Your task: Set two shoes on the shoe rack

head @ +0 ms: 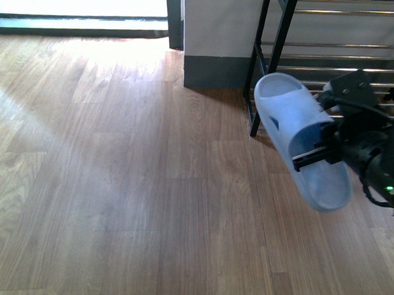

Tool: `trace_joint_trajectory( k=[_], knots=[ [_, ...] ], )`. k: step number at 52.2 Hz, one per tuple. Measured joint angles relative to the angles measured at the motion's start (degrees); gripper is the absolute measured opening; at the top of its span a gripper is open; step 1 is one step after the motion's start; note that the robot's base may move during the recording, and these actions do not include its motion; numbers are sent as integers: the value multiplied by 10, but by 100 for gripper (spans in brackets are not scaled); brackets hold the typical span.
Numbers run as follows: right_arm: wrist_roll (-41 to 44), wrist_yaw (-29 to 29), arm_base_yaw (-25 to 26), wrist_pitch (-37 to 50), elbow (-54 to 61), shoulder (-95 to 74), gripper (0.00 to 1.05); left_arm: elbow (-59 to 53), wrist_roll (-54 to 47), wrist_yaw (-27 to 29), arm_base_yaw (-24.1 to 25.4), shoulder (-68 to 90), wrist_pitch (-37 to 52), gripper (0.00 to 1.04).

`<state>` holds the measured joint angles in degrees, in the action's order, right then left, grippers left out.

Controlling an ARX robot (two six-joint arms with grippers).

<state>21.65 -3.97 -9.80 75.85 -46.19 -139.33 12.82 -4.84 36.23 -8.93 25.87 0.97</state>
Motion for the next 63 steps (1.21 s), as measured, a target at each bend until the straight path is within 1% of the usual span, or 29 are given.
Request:
trace_joint_trajectory(
  k=[4, 9, 63],
  knots=[
    [7, -2, 2, 25, 53, 51, 1, 0, 0, 0, 0, 0, 0, 2],
    [7, 1, 2, 42, 81, 81, 1, 0, 0, 0, 0, 0, 0, 2],
    [7, 1, 2, 43, 83, 85, 1, 0, 0, 0, 0, 0, 0, 2]
  ],
)
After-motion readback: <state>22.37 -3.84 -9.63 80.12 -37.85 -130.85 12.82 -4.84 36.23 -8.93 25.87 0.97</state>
